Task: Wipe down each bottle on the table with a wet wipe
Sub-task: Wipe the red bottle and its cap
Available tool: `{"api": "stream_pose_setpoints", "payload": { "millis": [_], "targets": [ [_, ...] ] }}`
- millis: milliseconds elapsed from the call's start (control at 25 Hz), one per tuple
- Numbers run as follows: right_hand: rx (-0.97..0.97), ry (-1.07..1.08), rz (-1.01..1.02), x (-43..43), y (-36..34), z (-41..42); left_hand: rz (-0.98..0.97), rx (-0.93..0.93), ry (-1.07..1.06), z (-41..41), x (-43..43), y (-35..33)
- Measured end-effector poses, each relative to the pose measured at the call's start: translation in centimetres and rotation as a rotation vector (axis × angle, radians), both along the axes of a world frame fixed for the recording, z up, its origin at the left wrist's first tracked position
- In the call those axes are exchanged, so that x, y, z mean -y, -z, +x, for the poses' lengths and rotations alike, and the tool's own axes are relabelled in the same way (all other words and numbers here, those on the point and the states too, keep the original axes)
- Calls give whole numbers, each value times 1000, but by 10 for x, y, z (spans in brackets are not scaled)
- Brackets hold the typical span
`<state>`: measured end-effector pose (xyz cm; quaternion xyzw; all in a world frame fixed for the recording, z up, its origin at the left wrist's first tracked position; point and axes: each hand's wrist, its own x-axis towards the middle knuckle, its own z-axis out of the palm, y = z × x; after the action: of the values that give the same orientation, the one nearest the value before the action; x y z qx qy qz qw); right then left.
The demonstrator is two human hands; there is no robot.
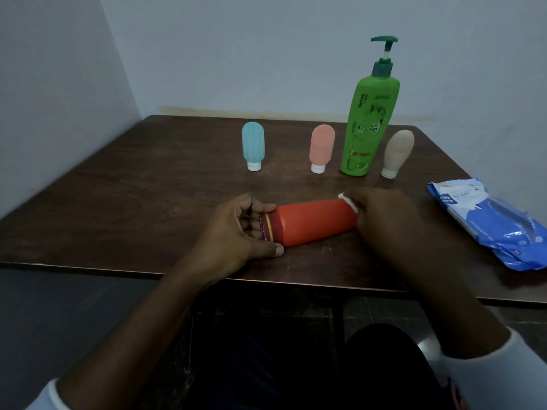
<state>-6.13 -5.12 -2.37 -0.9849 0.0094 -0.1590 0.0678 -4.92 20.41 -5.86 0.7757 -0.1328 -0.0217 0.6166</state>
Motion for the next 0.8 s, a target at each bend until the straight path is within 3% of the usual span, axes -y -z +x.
{"api": "stream_pose_setpoints", "payload": {
  "millis": [120, 360, 560, 800],
  "targets": [
    [-10, -1, -54, -19, 1, 2, 7, 17, -10, -1, 2, 0],
    [2, -350, -50, -92, 3, -7, 30, 35, -26, -3, -1, -1],
    [4, -83, 0, -24, 4, 1, 18, 42, -38, -2, -1, 2],
    [50, -65, 107, 16, 9, -11, -34, -34, -46, -4, -1, -4]
  ]
}}
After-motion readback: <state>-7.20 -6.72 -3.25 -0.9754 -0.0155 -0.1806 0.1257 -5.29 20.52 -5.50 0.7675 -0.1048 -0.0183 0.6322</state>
